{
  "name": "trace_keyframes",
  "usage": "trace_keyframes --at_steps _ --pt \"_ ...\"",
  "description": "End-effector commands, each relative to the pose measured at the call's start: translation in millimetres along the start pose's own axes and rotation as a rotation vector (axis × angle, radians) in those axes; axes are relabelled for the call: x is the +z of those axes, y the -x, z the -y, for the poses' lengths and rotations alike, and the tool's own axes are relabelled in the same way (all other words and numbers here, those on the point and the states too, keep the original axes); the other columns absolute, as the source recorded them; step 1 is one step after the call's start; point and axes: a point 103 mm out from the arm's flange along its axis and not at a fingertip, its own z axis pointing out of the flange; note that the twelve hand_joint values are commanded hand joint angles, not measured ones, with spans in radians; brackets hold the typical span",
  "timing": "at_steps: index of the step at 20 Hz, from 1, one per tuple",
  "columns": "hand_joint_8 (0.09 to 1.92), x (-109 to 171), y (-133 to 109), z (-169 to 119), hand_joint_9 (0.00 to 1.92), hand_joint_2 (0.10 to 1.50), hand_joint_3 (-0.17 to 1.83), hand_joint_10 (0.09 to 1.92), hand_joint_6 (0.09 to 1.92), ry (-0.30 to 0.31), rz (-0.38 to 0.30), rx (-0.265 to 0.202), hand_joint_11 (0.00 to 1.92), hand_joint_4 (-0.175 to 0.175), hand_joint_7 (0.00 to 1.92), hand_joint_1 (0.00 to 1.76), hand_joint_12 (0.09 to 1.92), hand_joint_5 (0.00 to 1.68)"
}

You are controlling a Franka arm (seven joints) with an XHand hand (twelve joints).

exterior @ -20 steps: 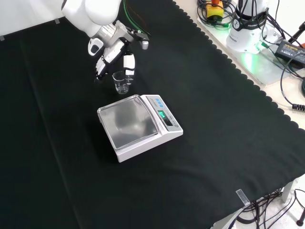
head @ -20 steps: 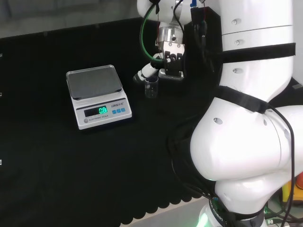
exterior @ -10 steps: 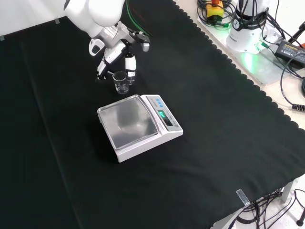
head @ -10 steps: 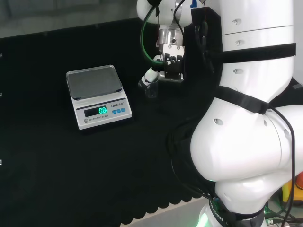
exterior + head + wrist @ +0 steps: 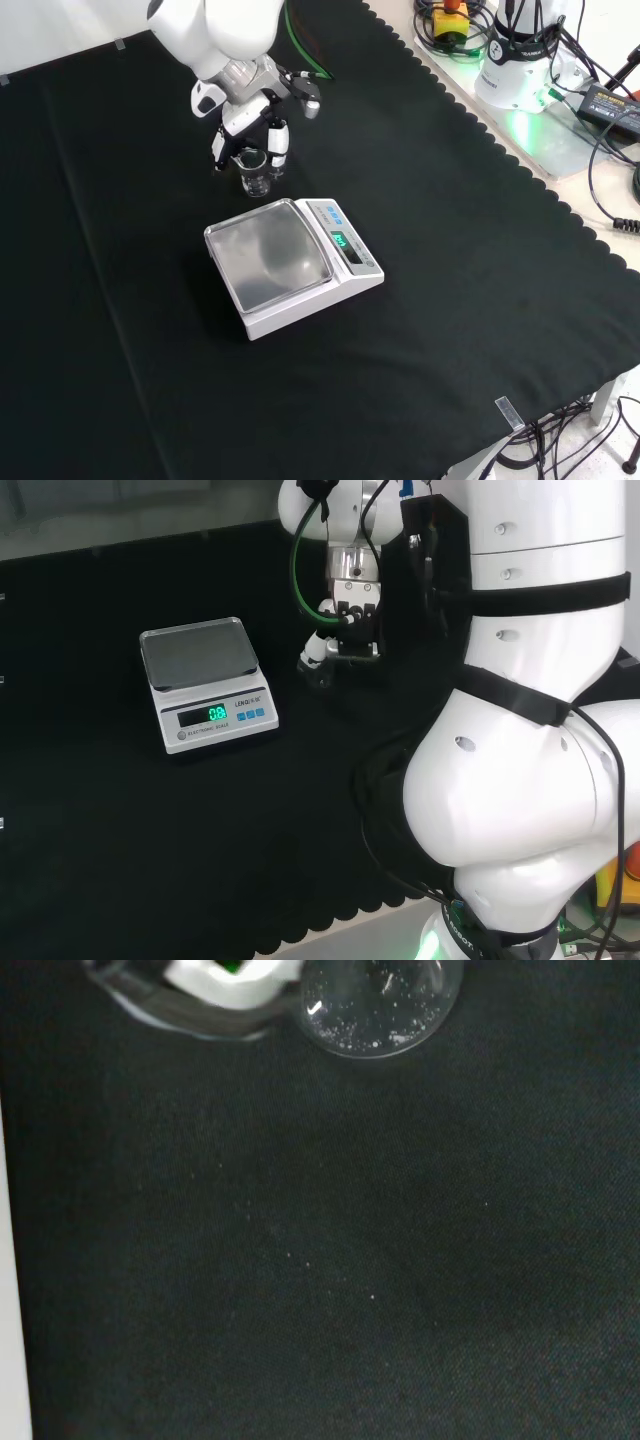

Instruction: Pick up the beaker.

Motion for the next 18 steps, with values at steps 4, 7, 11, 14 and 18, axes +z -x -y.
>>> trace_keyframes --at_steps 4,7,11,14,18 --pt "0.78 -8 -5 8 1.3 0.66 0.46 0.26 0.73 0.104 0.022 0.006 1.49 -0.171 1.02 1.06 0.63 0.81" --pt "0.69 -10 -7 9 1.44 0.64 0.53 0.18 0.68 0.115 0.028 0.002 1.59 -0.175 1.15 1.09 0.55 0.95" --pt "0.62 -14 -13 8 1.52 0.64 0.56 0.1 0.62 0.088 0.077 -0.006 1.65 -0.175 1.24 1.12 0.5 1.04" --pt "0.58 -26 -20 13 1.56 0.86 0.28 0.09 0.64 0.068 0.162 -0.02 1.68 -0.153 1.29 1.17 0.48 1.18" --pt "0.57 -54 -30 29 1.57 0.93 0.16 0.09 0.62 0.08 0.262 -0.038 1.7 -0.157 1.31 1.19 0.47 1.21"
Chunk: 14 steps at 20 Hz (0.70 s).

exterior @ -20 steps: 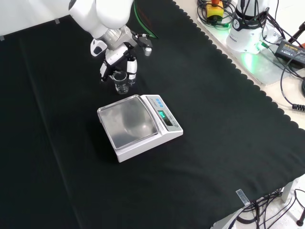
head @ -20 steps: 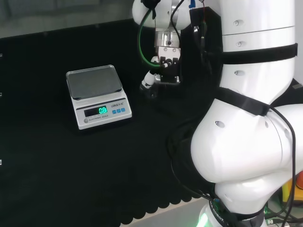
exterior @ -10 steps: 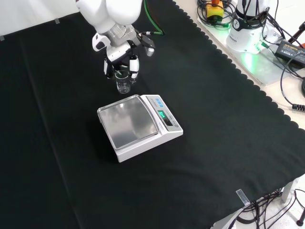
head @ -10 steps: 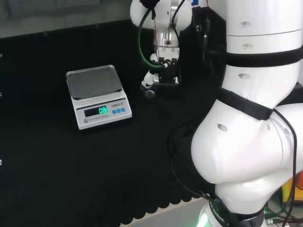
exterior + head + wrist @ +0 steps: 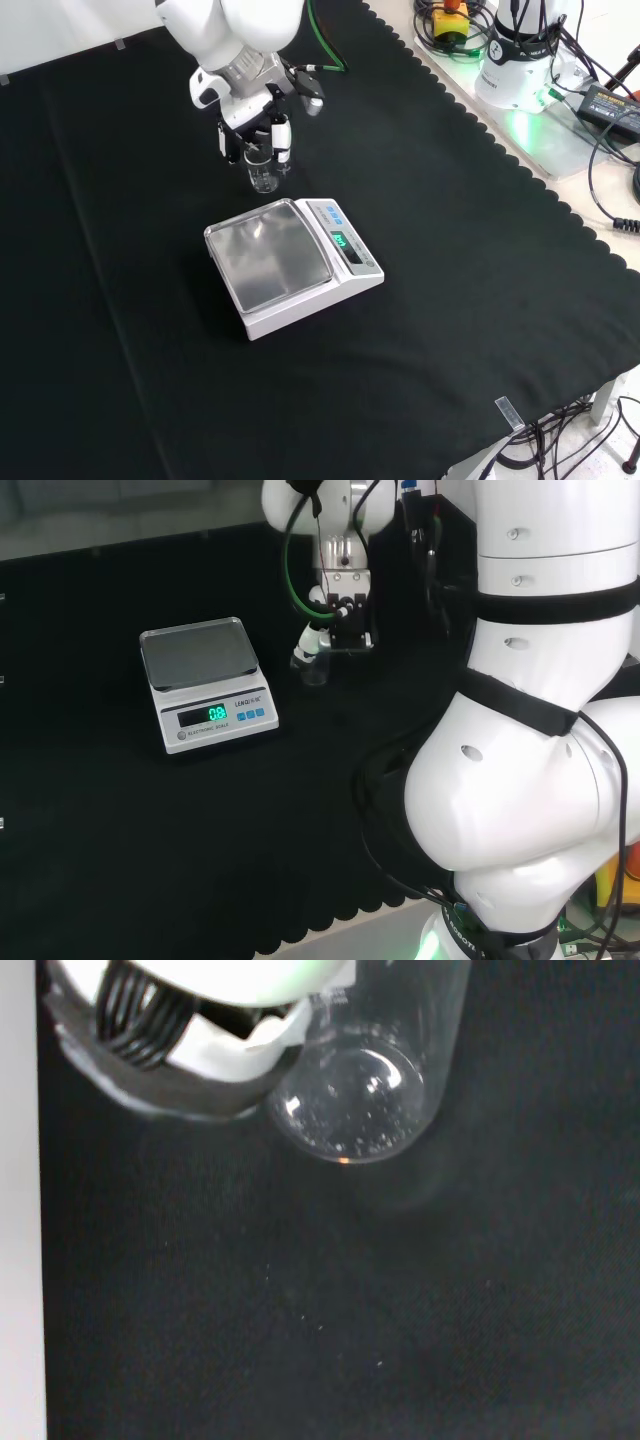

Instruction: Pick up the beaker.

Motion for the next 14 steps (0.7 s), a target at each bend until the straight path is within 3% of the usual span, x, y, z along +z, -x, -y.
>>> trace_keyframes --at_steps 1,9,14 --pt "0.57 -44 -12 20 1.57 0.93 0.16 0.09 0.62 -0.002 0.178 -0.037 1.7 -0.158 1.31 1.19 0.47 1.21" --pt "0.57 -113 -21 77 1.58 0.93 0.15 0.09 0.62 0.173 0.198 -0.071 1.7 -0.159 1.32 1.19 0.47 1.22" --pt "0.57 -137 -28 107 1.58 0.94 0.15 0.09 0.62 0.246 0.191 -0.089 1.7 -0.159 1.32 1.19 0.46 1.22"
